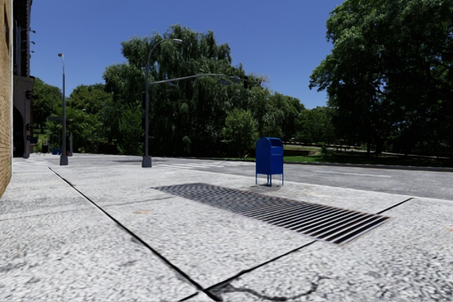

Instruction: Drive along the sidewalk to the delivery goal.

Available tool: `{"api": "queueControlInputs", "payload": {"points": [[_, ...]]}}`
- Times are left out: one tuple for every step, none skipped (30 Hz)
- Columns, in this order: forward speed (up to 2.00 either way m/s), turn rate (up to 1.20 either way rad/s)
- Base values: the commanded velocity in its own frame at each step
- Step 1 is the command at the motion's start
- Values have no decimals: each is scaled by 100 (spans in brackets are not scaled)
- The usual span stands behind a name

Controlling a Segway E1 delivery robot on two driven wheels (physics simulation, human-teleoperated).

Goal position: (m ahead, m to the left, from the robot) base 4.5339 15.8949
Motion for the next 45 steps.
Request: {"api": "queueControlInputs", "payload": {"points": [[200,18],[200,18],[200,21],[200,26],[200,32],[200,32],[200,37],[200,43],[200,44],[200,44],[200,44],[200,44],[200,44],[200,44],[200,44],[200,44],[200,44],[200,44],[200,44],[200,44],[200,44],[200,44],[200,44],[200,44],[200,44],[200,44],[200,44],[200,44],[200,44],[200,44],[200,44],[200,44],[200,44],[200,44],[200,44],[200,44],[200,44],[200,44],[200,44],[200,44],[200,44],[200,44],[200,44],[200,44],[200,44]]}}
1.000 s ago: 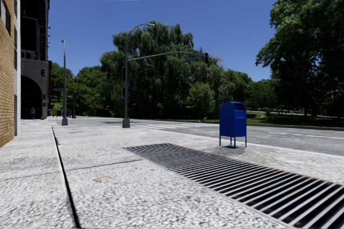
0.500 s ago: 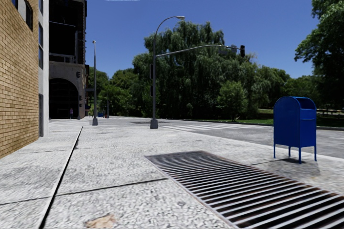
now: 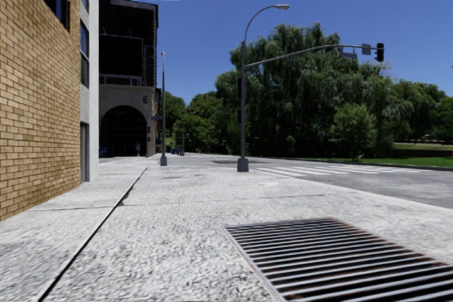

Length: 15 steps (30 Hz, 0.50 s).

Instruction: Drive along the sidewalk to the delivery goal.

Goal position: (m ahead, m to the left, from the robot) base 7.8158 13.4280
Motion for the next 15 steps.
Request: {"api": "queueControlInputs", "payload": {"points": [[200,44],[200,44],[200,44],[200,44],[200,44],[200,44],[200,44],[200,44],[200,44],[200,41],[200,37],[200,34],[200,34],[200,33],[200,30]]}}
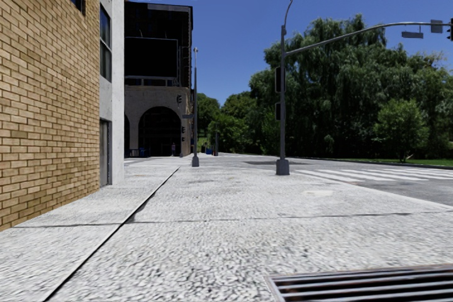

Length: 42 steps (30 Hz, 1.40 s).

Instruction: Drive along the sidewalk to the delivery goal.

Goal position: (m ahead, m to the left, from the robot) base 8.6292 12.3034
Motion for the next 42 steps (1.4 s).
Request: {"api": "queueControlInputs", "payload": {"points": [[200,19],[200,19],[200,8],[200,0],[200,0],[200,0],[200,0],[200,0],[200,0],[200,0],[200,0],[200,0],[200,0],[200,0],[200,0],[200,0],[200,0],[200,0],[200,0],[200,0],[200,0],[200,0],[200,0],[200,0],[200,0],[200,0],[200,0],[200,0],[200,0],[200,0],[200,0],[200,0],[200,0],[200,0],[200,0],[200,0],[200,0],[200,0],[200,0],[200,0],[200,0],[200,0]]}}
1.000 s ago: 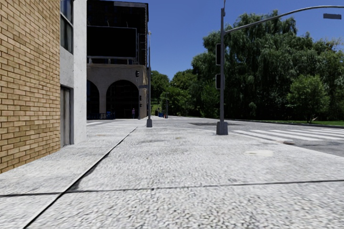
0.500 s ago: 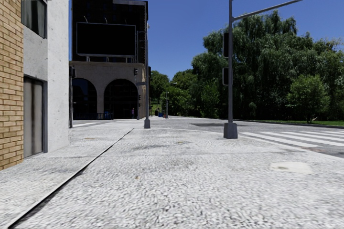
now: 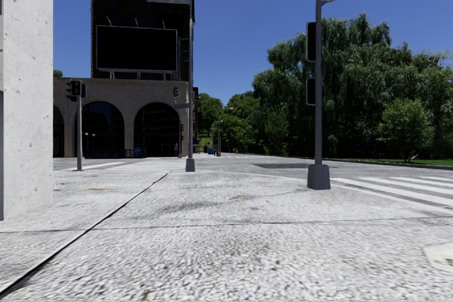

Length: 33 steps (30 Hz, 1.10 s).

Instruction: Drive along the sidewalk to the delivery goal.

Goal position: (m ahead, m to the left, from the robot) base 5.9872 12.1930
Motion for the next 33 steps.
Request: {"api": "queueControlInputs", "payload": {"points": [[200,0],[200,0],[200,8],[200,17],[200,17],[200,24],[200,28],[192,28],[192,28],[182,29],[178,29],[177,29],[177,29],[176,29],[176,29],[176,29],[176,29],[176,30],[176,30],[176,31],[176,31],[176,31],[176,31],[176,35],[176,35],[176,40],[176,42],[176,43],[176,43],[176,44],[176,45],[175,51],[175,54]]}}
